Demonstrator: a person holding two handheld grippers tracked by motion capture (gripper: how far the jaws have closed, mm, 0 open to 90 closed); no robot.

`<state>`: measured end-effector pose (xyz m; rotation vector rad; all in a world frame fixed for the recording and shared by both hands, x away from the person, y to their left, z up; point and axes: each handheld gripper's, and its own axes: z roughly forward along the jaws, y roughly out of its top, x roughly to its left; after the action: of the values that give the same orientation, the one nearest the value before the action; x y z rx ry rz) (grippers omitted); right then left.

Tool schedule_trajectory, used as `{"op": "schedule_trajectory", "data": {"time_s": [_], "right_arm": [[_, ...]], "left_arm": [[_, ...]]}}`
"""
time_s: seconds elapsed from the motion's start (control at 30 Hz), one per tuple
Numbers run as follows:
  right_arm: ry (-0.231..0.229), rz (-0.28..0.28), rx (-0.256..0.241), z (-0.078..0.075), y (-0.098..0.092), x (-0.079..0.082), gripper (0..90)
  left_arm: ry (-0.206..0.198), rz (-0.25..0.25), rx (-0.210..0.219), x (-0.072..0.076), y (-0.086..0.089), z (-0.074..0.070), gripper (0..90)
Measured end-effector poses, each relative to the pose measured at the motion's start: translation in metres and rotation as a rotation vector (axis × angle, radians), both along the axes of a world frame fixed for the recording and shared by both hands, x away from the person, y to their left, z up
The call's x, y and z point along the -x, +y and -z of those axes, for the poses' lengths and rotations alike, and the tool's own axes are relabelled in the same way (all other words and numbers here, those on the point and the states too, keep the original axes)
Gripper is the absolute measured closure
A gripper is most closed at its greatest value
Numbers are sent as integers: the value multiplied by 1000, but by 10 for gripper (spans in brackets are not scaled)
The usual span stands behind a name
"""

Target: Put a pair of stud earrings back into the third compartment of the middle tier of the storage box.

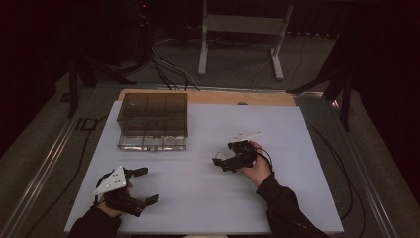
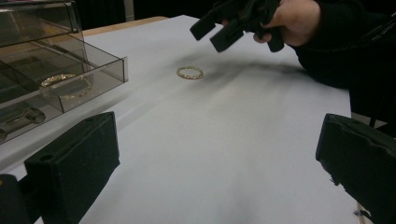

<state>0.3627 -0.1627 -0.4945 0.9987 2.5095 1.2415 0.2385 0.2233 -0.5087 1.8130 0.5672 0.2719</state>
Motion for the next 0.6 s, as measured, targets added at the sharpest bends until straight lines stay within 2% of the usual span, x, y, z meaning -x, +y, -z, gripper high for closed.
{"op": "schedule_trajectory", "data": {"time_s": [0.07, 0.13, 0.23, 0.43, 0.5, 0.6], "right_arm": [[-8, 12, 13, 4, 2, 2, 150], [-6, 12, 25, 8, 4, 4, 156], [-17, 19, 36, 13, 7, 4, 222], [-1, 44, 51, 20, 9, 3, 418], [7, 51, 56, 21, 9, 2, 526], [13, 47, 69, 24, 9, 1, 576]], "left_arm": [[-2, 0, -4, 0, 0, 0, 5], [-1, 0, -1, 0, 0, 0, 5], [-1, 0, -1, 0, 0, 0, 5], [-1, 1, 0, 0, 0, 0, 5], [-2, -1, -1, 0, 0, 0, 5], [-2, 0, 0, 0, 0, 0, 5]]}}
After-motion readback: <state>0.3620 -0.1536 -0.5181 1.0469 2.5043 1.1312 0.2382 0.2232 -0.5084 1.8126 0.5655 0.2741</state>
